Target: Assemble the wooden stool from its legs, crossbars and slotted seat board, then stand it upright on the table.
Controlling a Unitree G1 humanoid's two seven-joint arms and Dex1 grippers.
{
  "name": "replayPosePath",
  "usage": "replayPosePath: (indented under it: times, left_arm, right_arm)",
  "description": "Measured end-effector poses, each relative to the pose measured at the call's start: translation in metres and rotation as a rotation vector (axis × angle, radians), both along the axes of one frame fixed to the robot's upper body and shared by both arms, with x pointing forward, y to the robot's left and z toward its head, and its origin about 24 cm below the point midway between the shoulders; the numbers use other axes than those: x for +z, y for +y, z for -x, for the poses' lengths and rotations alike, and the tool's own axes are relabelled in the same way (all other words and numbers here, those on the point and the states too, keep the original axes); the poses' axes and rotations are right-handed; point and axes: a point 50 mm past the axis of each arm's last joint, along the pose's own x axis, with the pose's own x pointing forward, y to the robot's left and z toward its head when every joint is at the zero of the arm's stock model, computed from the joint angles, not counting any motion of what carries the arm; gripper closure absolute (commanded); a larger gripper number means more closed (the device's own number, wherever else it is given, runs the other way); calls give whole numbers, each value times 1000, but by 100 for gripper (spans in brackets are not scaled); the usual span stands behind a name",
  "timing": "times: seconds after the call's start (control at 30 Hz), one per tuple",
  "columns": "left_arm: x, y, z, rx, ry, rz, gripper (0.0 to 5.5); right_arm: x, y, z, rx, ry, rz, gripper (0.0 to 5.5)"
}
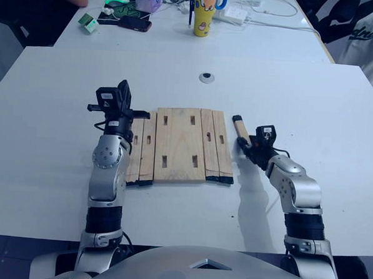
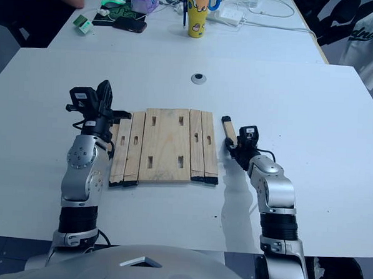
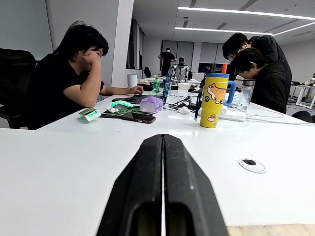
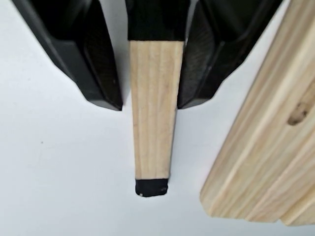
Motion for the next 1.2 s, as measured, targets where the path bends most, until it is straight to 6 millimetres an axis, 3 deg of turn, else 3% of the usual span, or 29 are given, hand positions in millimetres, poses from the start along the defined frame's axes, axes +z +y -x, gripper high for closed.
replayPosePath:
  times: [0.17,0.43,0.67,0.87,1.0,1.2]
  left_arm:
    - [2,-1,-2,-12,5,1,548]
    - [-7,-19,-3,-195,105,174,418]
    - [-13,-22,-2,-296,207,395,318]
    - [-2,-27,-7,-402,258,585,301]
    - [11,-38,-11,-523,310,722,301]
    - [18,-50,-10,-624,389,763,301]
  right_arm:
    - [-2,1,0,18,17,8,418]
    - [-3,-3,1,4,-21,10,418]
    - [-1,-9,2,-15,-113,34,418]
    - [33,12,-3,122,-367,-65,418]
    - [67,50,0,351,-555,-159,418]
    - [63,77,9,506,-536,-222,418]
